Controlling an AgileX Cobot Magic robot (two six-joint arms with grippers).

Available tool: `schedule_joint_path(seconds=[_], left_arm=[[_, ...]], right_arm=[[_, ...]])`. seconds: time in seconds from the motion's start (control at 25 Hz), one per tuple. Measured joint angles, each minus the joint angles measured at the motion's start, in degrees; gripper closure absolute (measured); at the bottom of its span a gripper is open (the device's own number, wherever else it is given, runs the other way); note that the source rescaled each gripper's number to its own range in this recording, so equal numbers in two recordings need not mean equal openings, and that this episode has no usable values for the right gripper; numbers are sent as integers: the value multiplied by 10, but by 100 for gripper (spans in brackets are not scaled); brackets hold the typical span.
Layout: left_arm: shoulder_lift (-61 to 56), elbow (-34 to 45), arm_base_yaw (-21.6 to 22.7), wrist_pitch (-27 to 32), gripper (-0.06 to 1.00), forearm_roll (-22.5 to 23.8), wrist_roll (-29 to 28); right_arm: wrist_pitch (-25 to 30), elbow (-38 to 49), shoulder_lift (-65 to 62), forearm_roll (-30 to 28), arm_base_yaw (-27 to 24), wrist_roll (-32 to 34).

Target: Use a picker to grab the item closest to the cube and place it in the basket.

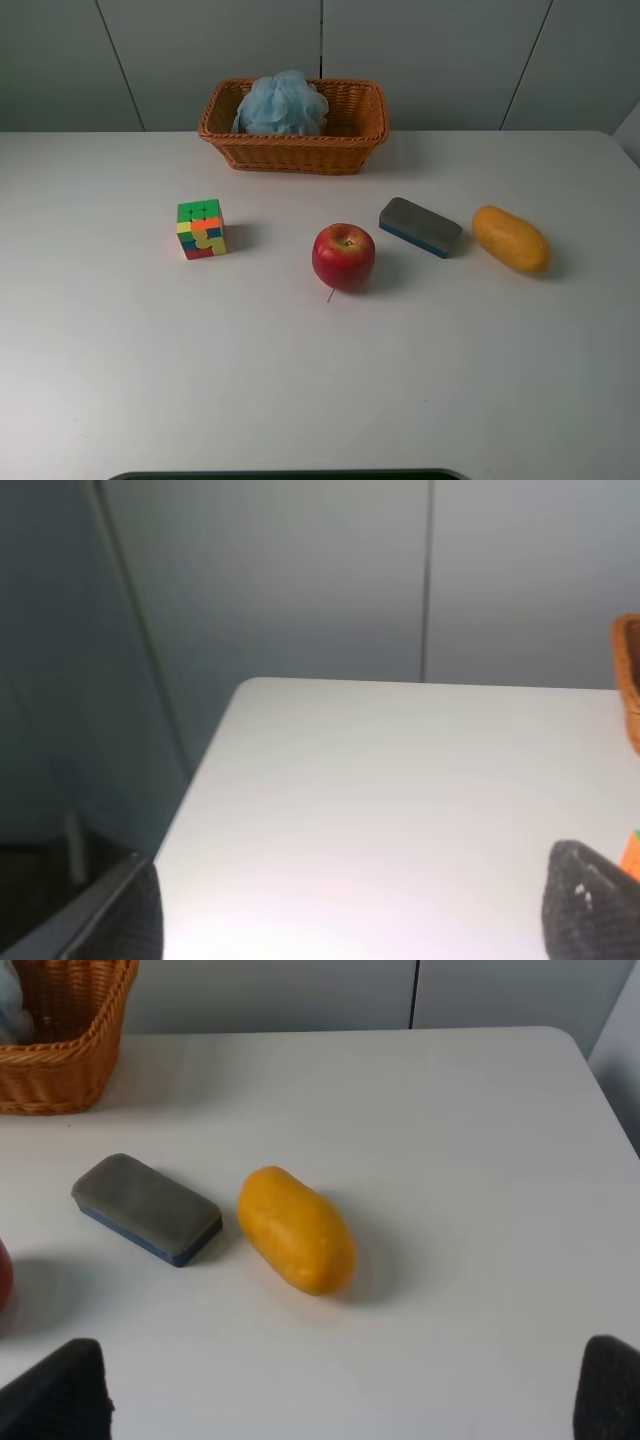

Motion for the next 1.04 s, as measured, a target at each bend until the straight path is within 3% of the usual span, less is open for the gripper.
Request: schedule_joint_path(seconds=[0.2, 0.4, 0.52, 1.04], left_arm=[[-48, 85, 0, -5, -3, -11, -4], [-50, 152, 0, -51, -3, -35, -13], [-51, 187, 0, -39, -3, -40, -12], [-51, 192, 0, -37, -3, -47, 0]], right_arm=[[0, 0, 0, 0, 0, 0], [0, 0, 0, 0, 0, 0], [0, 0, 0, 0, 0, 0], [0, 0, 0, 0, 0, 0]])
